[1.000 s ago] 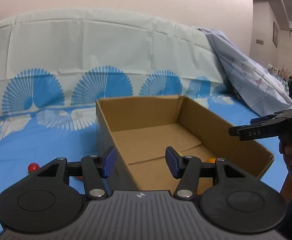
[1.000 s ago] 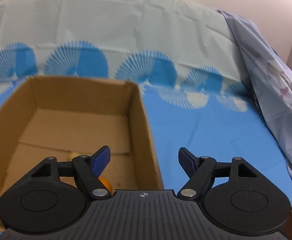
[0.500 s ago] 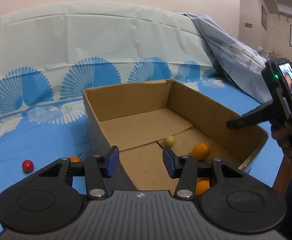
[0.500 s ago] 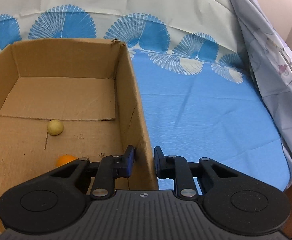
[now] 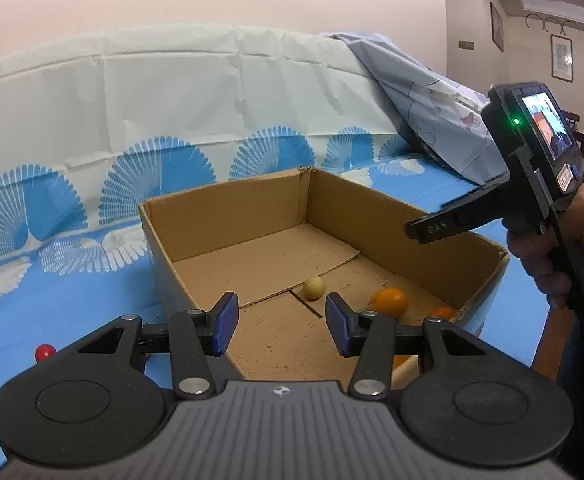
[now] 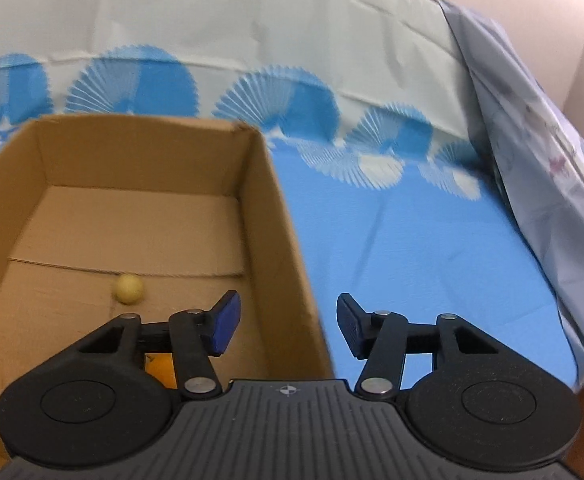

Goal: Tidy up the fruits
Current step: 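Move both open tools back toward the remaining fruits on the bed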

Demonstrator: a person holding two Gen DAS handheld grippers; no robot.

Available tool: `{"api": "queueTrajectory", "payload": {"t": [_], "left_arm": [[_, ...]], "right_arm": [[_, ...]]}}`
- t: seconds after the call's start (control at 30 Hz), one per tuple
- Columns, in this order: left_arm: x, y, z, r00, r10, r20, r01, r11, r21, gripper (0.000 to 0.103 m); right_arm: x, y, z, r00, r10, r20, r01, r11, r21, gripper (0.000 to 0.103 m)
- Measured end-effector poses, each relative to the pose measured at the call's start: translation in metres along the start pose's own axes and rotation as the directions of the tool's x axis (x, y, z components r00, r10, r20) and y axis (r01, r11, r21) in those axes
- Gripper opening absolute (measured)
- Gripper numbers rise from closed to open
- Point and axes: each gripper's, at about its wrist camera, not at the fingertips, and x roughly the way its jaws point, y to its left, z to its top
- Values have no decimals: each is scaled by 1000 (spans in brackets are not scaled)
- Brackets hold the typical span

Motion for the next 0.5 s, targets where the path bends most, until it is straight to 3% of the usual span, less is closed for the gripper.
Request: {"api": "queueTrajectory", "payload": {"t": [0.3, 0.47, 0.5], "left_arm": [[-23, -14, -6, 996, 22, 85, -29, 995, 92, 60], [-33, -16, -8, 993, 43, 111, -58, 989, 137, 59], [-35, -13, -7, 994, 40, 106, -54, 990, 132, 54]], "right_arm": [[-44, 17, 7, 985, 83, 149, -86, 996, 12, 65], [-68, 24, 9, 968, 116, 223, -135, 988, 72, 65], [-73, 27, 9, 965, 121, 234, -145, 986, 87, 65]]}}
